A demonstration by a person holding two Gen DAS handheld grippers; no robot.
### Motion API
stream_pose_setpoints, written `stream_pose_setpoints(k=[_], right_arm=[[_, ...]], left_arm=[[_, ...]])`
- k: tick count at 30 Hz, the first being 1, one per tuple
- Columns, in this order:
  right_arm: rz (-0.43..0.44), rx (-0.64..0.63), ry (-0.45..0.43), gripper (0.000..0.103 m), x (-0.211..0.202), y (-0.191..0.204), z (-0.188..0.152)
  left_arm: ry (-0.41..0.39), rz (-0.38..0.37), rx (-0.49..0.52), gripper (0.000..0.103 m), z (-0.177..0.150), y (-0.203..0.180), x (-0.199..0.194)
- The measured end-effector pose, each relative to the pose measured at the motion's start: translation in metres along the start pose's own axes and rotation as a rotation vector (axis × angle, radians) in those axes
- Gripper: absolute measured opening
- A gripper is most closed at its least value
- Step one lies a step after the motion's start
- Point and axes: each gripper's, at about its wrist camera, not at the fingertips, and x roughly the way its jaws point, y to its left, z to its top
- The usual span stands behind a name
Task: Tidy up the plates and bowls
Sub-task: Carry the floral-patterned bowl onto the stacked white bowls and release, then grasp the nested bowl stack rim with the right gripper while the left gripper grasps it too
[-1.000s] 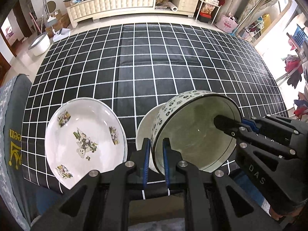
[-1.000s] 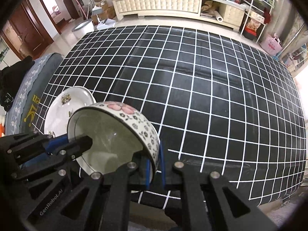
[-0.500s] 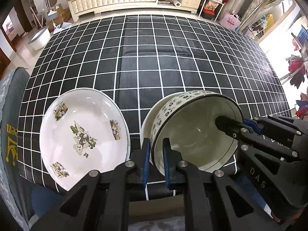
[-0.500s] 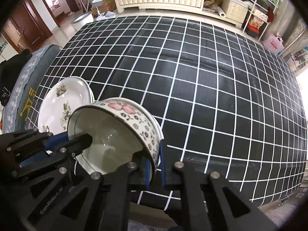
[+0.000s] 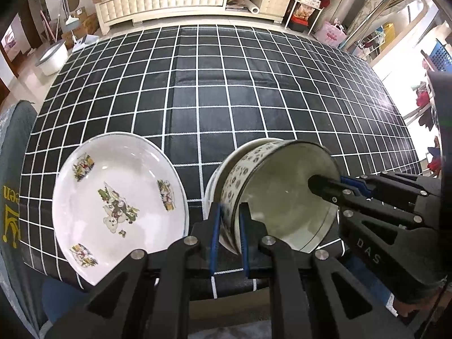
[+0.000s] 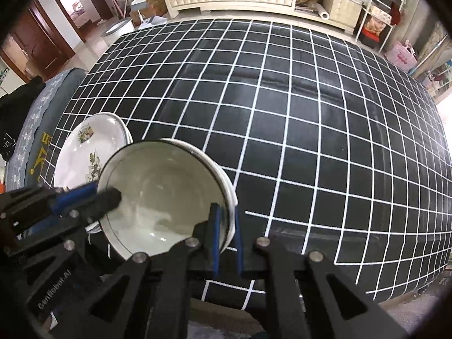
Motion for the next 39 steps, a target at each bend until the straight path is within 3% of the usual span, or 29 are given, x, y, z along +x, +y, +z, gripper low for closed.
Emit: stream_pose_setpoints(k=[4,8,9,11,12,13,20,25,33,39], right_arm=[[0.007,0.023,-0.011,0.033,-0.004,-0.006,-0.003],[0.032,0.064,-0.048,0.068,-0.013,-0.015,-0.005],[0.039,0.077,-0.060,0.073,-0.015,-0.017,-0.005],[0.042,0.098,-0.079,0.076,-0.016,-0.022,-0.003],[0.039,0.102,-0.080,0.077,-0.015,-0.022,-0.001],[0.030,0.109,-0.075,0.078,-0.012,-0.024,0.001],[0.029,0.144,-0.013,0.081,0.013,-0.033,0.011],[0.026,0.143,0.007,0.082,0.027,-0.034,0.015],[0.048,0.163,0.004,0.084,0.023,-0.040,0.012],[0.038,0.167,-0.019,0.089,0.008,-0.040,-0.001]], left_arm=[[-0.024,0.023,0.019,0.011,0.001,0.000,-0.006],[-0.040,0.014,0.024,0.012,0.001,0.002,-0.011],[-0.043,0.009,0.025,0.012,0.001,0.002,-0.012],[-0.056,0.005,0.026,0.022,0.003,0.004,-0.014],[-0.059,0.010,0.026,0.032,0.003,0.004,-0.014],[-0.060,0.018,0.025,0.035,0.005,0.005,-0.013],[-0.040,0.011,0.007,0.036,0.017,0.017,0.004],[-0.024,0.000,0.010,0.044,0.020,0.025,0.017],[-0.016,-0.027,-0.005,0.049,0.021,0.031,0.020],[-0.018,-0.128,-0.048,0.049,0.013,0.040,0.008]])
